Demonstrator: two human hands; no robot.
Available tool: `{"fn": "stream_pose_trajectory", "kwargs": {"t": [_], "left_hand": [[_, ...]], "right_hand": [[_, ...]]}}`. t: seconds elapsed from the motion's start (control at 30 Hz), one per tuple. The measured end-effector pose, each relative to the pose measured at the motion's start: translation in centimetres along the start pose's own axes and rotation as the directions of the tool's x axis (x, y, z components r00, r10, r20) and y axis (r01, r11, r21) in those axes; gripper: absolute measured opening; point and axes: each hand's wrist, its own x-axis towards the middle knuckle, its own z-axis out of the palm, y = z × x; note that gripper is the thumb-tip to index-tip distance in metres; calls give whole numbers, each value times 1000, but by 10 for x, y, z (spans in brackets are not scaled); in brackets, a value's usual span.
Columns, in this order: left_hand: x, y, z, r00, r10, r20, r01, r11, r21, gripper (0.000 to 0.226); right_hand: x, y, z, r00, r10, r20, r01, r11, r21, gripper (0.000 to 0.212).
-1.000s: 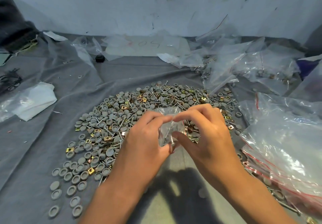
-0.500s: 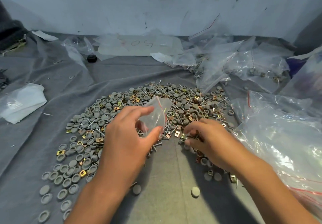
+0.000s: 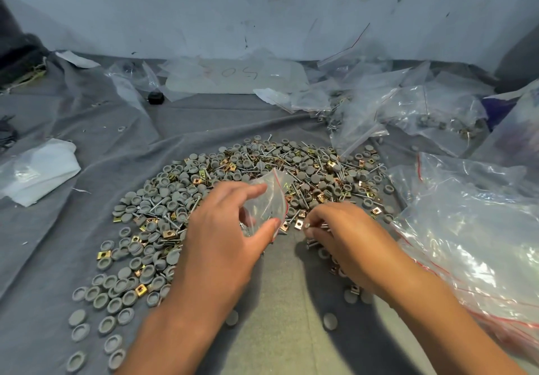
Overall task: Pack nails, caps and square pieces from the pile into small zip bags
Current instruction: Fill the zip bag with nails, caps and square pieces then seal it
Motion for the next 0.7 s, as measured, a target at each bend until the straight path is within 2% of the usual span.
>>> {"fn": "stream_pose_trajectory", "kwargs": {"t": [0.17, 0.37, 0.43, 0.5, 0.57, 0.6, 0.63, 0.7], "left_hand": [[-1, 0, 4, 1000, 2, 15, -2, 1000, 1, 53], [-2, -2, 10, 999, 4, 51, -5, 1000, 26, 56], [-2, -2, 11, 998, 2, 61, -4, 999, 33, 57], [-3, -3, 12, 998, 3, 64, -6, 999, 39, 57], [-3, -3, 13, 998, 9, 67, -11, 999, 39, 56], [-3, -4, 14, 997, 15, 72, -18, 999, 40, 56], [-3, -3, 15, 997, 23, 75, -26, 999, 40, 56], [-3, -2, 15, 996, 28, 80, -31, 999, 36, 57]], "right_hand": [[0, 4, -6, 990, -87, 114, 102, 986, -129, 5], [-2, 16, 10, 987, -152, 53, 160, 967, -200, 23], [2, 16, 9, 992, -129, -14, 127, 989, -76, 22], [4, 12, 2, 992, -70, -103, 92, 969, 228, 13], [2, 3, -6, 977, -39, -210, 149, 829, 539, 6], [0, -2, -10, 964, -26, -266, 195, 750, 632, 5], [-2, -7, -13, 946, -33, -321, 249, 706, 663, 4], [-4, -18, -13, 896, -113, -430, 364, 742, 563, 5]]}}
